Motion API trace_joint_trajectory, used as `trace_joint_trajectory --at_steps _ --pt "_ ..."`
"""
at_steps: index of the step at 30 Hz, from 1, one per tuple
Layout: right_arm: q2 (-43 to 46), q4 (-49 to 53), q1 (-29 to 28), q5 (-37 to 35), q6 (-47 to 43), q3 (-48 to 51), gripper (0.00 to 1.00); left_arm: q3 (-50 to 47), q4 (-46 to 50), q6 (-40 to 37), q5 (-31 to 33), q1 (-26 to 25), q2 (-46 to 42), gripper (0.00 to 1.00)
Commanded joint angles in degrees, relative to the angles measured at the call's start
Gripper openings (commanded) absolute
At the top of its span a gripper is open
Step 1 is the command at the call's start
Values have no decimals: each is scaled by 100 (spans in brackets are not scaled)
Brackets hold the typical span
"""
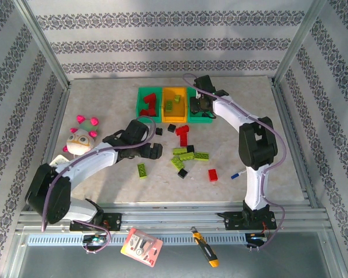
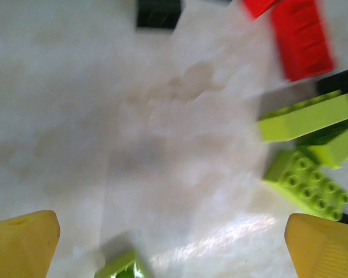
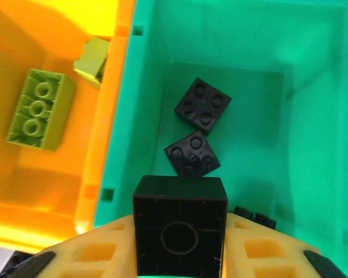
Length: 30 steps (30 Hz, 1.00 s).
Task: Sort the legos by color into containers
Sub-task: Place the lego in the container, then pick up the lego from the middle-left of the table.
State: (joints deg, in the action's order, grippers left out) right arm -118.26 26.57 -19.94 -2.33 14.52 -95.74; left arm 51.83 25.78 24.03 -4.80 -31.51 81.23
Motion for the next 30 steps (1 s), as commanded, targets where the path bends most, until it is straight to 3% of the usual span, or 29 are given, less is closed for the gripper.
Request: trace_joint_trajectory --at_steps 1,6,10,22,27,30 --pt "-104 170 77 -124 -266 -347 42 324 1159 833 195 -83 252 99" --pt "363 -50 87 -104 -468 -150 65 533 1561 1198 243 -78 429 100" --pt "944 -409 64 97 -499 382 74 634 1899 1518 143 -84 575 96" --pt "1884 -835 17 246 -387 1606 79 573 1928 1745 -452 -75 1203 79" --pt "1997 -844 16 269 -339 1717 79 584 1991 1772 -479 -79 1425 69" --pt "2040 -873 17 310 -295 1735 79 589 2015 1768 -414 -77 1461 57"
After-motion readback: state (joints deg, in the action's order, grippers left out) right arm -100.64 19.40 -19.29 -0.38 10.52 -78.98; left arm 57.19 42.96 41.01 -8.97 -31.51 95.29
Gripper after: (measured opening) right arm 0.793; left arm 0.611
